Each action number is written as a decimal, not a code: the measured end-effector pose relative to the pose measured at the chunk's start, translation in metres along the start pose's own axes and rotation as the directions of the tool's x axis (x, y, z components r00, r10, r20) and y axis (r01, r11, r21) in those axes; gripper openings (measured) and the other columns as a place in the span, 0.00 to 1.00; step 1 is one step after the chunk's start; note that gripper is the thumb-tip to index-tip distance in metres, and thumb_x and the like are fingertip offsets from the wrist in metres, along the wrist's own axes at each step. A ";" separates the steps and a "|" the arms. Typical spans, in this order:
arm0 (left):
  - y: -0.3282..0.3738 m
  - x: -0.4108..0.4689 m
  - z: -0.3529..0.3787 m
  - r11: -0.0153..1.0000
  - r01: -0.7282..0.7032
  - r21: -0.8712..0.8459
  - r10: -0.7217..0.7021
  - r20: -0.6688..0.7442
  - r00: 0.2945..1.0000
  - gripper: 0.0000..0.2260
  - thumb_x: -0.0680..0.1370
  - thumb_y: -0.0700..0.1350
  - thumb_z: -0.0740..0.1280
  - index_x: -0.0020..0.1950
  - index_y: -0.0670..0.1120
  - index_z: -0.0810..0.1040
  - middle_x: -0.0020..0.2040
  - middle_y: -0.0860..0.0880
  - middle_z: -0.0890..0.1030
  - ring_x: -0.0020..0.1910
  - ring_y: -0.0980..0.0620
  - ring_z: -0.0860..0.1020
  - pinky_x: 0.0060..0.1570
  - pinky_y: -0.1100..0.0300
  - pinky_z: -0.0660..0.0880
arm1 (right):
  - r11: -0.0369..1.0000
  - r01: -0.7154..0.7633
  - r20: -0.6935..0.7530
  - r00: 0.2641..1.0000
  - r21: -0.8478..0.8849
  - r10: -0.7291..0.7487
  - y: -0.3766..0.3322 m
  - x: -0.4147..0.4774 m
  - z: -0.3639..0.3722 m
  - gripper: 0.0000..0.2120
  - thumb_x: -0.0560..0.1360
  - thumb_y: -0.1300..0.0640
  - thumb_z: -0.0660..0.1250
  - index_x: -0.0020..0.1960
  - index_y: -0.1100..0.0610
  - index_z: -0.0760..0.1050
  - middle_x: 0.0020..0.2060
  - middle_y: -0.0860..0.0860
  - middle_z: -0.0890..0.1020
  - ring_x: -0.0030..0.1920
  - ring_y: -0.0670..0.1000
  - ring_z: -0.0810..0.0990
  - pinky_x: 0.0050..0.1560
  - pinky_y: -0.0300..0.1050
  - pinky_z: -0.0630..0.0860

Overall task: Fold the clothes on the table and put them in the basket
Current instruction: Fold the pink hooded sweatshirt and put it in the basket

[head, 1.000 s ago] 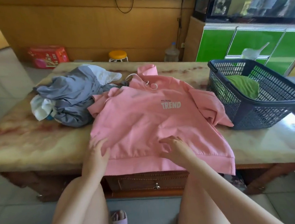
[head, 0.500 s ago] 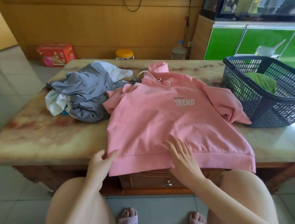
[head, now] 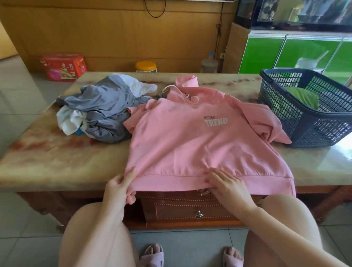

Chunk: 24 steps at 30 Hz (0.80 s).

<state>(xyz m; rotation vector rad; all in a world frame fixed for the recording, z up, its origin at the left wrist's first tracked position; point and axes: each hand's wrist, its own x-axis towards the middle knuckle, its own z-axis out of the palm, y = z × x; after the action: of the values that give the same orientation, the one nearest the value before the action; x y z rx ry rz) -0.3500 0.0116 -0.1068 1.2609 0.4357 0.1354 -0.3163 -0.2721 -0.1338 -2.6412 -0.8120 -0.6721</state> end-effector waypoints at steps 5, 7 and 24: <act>0.004 0.001 -0.001 0.996 -0.075 0.054 0.077 -0.029 0.997 0.09 0.76 0.45 0.68 0.40 0.42 0.74 0.26 0.53 0.74 0.29 0.56 0.75 0.29 0.67 0.75 | 1.000 -0.005 -0.092 0.996 0.007 0.005 0.003 0.006 -0.015 0.14 0.72 0.53 0.57 0.47 0.55 0.81 0.32 0.45 0.82 0.30 0.47 0.81 0.22 0.39 0.73; 0.004 -0.002 -0.002 0.998 -0.062 0.012 0.062 -0.007 0.998 0.07 0.76 0.41 0.69 0.52 0.45 0.76 0.41 0.47 0.80 0.42 0.52 0.78 0.40 0.59 0.81 | 0.999 -0.033 -0.057 0.998 0.043 0.035 0.003 0.006 -0.014 0.12 0.73 0.53 0.56 0.49 0.52 0.76 0.32 0.46 0.82 0.28 0.49 0.80 0.22 0.40 0.73; 0.011 0.006 0.005 0.932 -0.281 0.231 0.226 0.237 0.945 0.22 0.67 0.38 0.76 0.57 0.56 0.79 0.58 0.62 0.78 0.56 0.64 0.77 0.51 0.71 0.72 | 0.955 -0.158 0.096 0.986 0.250 0.138 0.019 0.009 -0.004 0.12 0.77 0.62 0.66 0.55 0.48 0.80 0.53 0.42 0.77 0.36 0.42 0.77 0.35 0.44 0.79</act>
<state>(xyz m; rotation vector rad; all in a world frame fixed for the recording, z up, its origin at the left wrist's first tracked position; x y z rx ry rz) -0.3412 0.0128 -0.0964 1.5741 0.1075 0.1682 -0.2998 -0.2848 -0.1280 -2.4728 -0.6634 -0.3971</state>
